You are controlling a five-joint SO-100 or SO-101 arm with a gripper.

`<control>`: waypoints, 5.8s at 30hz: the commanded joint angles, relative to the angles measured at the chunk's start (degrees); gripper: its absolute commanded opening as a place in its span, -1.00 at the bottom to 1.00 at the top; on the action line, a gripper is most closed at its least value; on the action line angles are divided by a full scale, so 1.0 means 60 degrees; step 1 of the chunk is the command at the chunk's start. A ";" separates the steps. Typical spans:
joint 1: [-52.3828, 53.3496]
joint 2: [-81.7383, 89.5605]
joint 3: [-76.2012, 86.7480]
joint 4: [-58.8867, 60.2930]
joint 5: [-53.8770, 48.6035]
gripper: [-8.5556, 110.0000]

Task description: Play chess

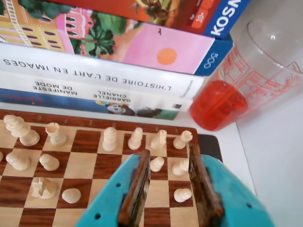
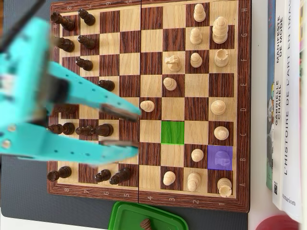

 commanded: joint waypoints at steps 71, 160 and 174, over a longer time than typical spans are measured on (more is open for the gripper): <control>0.0820 -1.2407 -1.1001 0.4160 0.0776 -0.63; 0.0439 -0.7617 -0.7017 0.4146 0.0908 -0.78; 0.0015 -0.5903 -0.4424 0.4146 0.1641 -0.78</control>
